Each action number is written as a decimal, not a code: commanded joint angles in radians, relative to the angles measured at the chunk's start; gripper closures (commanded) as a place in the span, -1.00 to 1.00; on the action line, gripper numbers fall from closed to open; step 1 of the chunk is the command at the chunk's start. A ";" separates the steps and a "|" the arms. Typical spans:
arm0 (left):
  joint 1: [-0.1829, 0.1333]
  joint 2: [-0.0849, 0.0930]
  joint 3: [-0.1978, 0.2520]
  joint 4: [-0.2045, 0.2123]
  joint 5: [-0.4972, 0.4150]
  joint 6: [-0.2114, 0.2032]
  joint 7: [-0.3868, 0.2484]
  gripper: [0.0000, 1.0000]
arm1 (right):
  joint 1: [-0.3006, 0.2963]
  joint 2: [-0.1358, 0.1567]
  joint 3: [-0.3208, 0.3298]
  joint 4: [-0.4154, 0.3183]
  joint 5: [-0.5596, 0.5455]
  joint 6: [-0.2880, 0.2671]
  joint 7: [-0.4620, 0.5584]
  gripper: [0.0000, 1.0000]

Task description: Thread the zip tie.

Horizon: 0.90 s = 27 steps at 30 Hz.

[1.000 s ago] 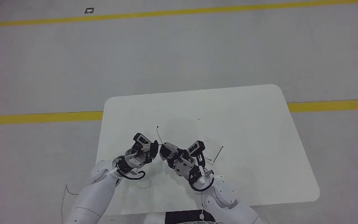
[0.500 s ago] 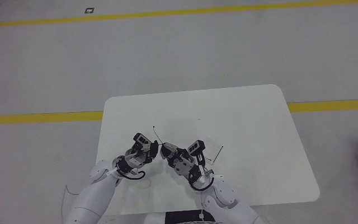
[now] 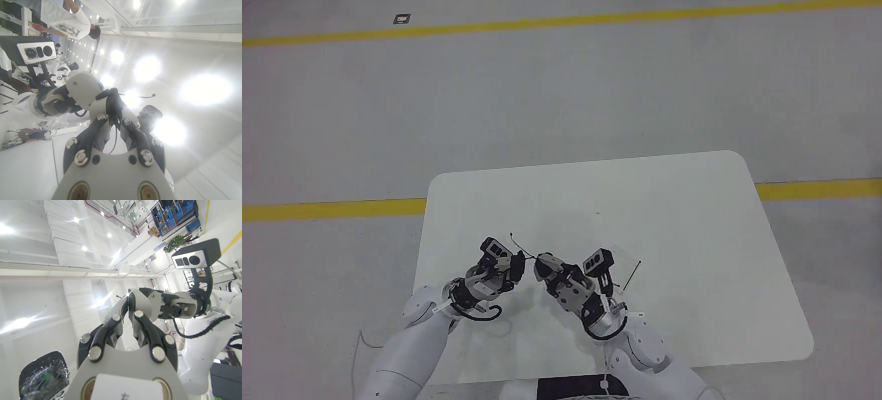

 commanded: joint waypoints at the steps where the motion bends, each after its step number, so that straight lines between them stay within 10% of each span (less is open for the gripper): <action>1: 0.000 0.000 0.000 0.000 0.000 0.000 0.000 1.00 | -0.004 0.001 0.008 -0.003 -0.006 0.000 -0.001 1.00; 27: 0.000 0.000 0.000 0.000 0.000 0.000 0.000 1.00 | -0.039 0.013 0.069 -0.031 -0.025 0.000 -0.008 1.00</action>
